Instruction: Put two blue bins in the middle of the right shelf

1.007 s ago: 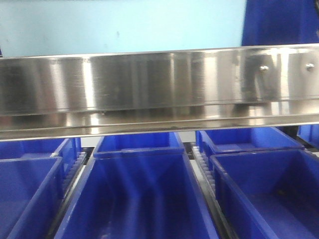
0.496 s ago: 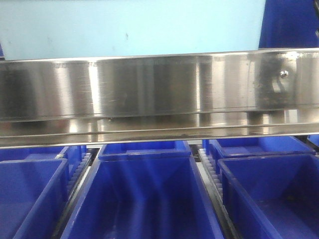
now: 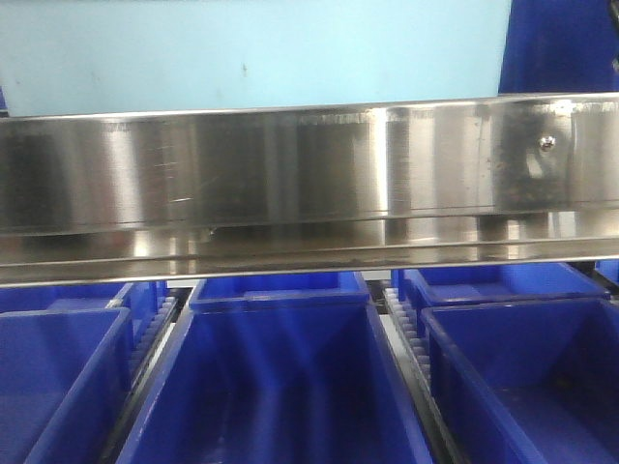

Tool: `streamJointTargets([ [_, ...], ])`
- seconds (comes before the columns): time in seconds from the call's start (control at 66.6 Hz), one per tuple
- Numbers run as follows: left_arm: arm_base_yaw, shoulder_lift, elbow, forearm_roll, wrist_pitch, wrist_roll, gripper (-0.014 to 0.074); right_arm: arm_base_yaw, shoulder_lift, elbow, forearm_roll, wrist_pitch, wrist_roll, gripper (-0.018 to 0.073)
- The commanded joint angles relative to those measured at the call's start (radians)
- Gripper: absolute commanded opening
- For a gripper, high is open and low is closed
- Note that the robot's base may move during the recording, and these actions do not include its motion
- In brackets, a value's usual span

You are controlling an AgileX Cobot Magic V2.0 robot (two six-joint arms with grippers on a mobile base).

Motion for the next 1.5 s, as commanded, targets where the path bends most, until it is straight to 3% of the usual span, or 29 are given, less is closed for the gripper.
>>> streamJointTargets([
  [0.0,0.001,-0.019,-0.014,-0.028,-0.077,-0.011,-0.0111,-0.004,-0.007,-0.008,-0.024,-0.005,-0.030,-0.0154],
  [0.721,0.001,-0.019,-0.014,-0.028,-0.081,-0.011,-0.0111,-0.004,-0.007,-0.008,-0.024,-0.050,-0.030,-0.0154],
  [0.947,0.001,-0.011,-0.014,-0.073,0.085,-0.011,-0.0111,-0.004,-0.007,-0.012,-0.046,-0.053,-0.032,-0.0154],
  [1.157,0.001,0.032,-0.014,-0.088,0.242,-0.011,-0.0111,-0.022,0.024,-0.012,-0.053,-0.047,-0.101,-0.0154],
  [1.277,-0.015,0.058,-0.013,-0.120,0.272,-0.011,-0.0111,-0.043,0.043,-0.012,-0.053,-0.044,-0.127,-0.0154],
  [1.488,-0.072,0.095,-0.002,-0.075,0.306,-0.011,-0.0111,-0.056,0.069,-0.012,-0.060,-0.048,-0.150,-0.0154],
])
